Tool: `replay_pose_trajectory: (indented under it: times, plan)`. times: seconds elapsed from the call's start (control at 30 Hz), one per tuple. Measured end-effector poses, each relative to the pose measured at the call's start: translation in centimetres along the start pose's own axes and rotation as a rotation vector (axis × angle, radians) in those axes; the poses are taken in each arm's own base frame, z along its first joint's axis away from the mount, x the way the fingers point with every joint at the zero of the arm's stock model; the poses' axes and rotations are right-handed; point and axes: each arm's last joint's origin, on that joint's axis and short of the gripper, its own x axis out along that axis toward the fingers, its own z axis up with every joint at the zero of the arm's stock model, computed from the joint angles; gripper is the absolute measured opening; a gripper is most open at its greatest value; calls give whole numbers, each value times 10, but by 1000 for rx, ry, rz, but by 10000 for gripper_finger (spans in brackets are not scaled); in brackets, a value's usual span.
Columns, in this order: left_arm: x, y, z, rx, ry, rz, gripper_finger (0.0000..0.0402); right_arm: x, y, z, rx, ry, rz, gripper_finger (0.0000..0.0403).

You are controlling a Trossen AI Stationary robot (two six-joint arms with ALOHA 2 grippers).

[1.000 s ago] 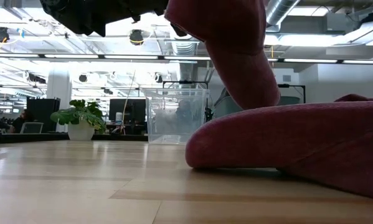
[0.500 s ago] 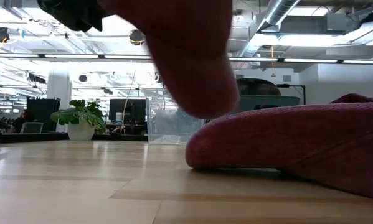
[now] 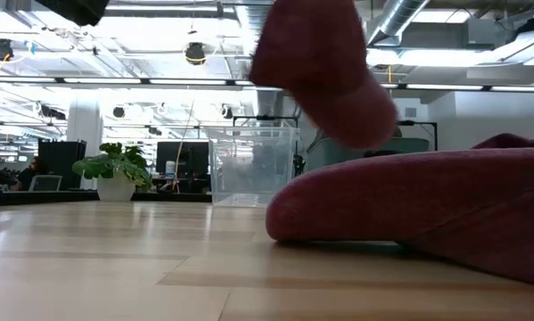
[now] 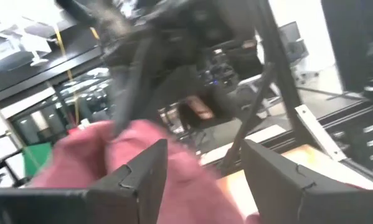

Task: Pick & Place hat
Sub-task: Put the left red cap into the transparent bin

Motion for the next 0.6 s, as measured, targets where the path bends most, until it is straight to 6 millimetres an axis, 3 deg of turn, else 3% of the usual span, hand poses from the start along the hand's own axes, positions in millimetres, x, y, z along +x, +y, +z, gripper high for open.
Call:
replay_pose_trajectory:
  times: [0.17, 0.37, 0.6]
  plan:
    - [-4, -11, 6, -6, 14, 21, 185, -1, -13, -6, 66, 81, -65, 0]
    - [-17, -39, 18, -11, 60, 30, 157, 3, -39, -21, 197, 157, -110, 0]
    - [-37, -62, 31, 52, 226, 270, 134, 16, -83, -49, 367, 229, -175, 0]
